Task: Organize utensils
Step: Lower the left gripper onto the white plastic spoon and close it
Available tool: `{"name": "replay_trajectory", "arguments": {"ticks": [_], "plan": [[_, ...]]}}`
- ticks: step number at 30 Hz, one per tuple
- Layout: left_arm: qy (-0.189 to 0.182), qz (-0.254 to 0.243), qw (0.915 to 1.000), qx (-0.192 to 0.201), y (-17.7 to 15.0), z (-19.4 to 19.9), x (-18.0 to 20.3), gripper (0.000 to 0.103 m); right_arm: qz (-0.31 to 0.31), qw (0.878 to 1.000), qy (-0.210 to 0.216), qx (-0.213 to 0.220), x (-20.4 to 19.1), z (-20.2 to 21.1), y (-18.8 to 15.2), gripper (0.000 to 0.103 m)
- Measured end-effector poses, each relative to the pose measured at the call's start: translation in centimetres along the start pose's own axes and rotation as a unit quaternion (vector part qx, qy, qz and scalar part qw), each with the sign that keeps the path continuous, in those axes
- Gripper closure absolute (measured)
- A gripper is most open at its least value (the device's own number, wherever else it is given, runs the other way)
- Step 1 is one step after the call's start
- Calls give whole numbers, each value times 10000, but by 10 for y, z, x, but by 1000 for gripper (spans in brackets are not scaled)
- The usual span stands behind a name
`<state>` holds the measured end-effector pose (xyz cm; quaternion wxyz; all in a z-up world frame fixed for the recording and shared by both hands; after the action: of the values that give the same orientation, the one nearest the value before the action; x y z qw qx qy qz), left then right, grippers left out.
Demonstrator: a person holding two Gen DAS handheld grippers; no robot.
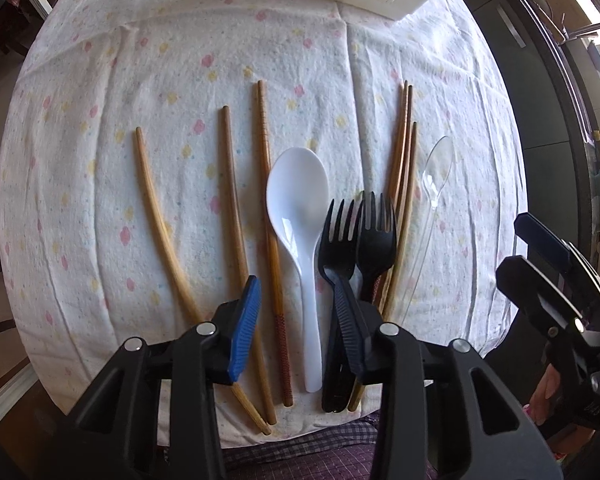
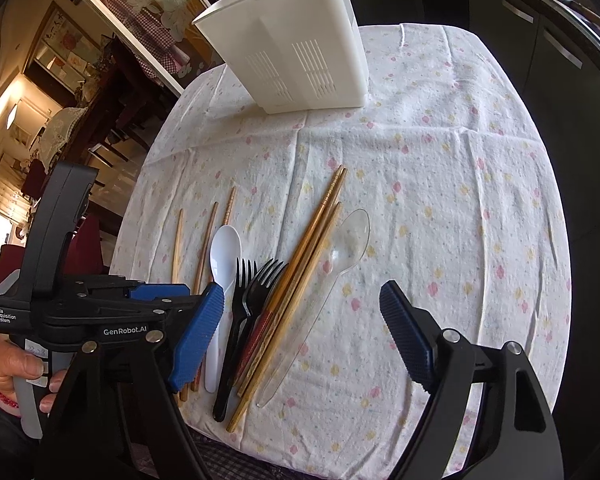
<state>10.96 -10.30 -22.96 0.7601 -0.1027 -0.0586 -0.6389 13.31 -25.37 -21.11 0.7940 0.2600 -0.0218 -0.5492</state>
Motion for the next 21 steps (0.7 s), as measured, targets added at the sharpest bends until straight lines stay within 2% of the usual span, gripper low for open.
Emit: {"name": "replay_trajectory", "arguments": {"ticks": [5, 9, 15, 21], "plan": [[133, -102, 9998, -112, -5, -10, 15, 69, -4, 10000, 12, 45, 3, 6, -2, 23], [115, -96, 9997, -199, -6, -17, 23, 83, 1, 10000, 40, 84, 4, 9, -3, 23], [247, -58, 9995, -167, 0, -26, 19, 94, 1, 10000, 63, -15, 4, 4, -7, 22], [434, -73, 9990, 0, 15, -22, 6, 95, 73, 9990, -116, -425, 5, -10, -8, 22]]}}
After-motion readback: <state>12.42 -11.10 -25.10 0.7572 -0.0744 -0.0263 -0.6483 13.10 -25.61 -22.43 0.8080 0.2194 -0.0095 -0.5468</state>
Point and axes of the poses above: each gripper's, at about its wrist camera, not at the fingertips, and z roughly against the way its jaws point, x to its right, y to its top, the point moved 9 cm from there along -z, roughly the way its jaws point, and after that the axes turned 13 degrees about z, right-handed, at the moved point
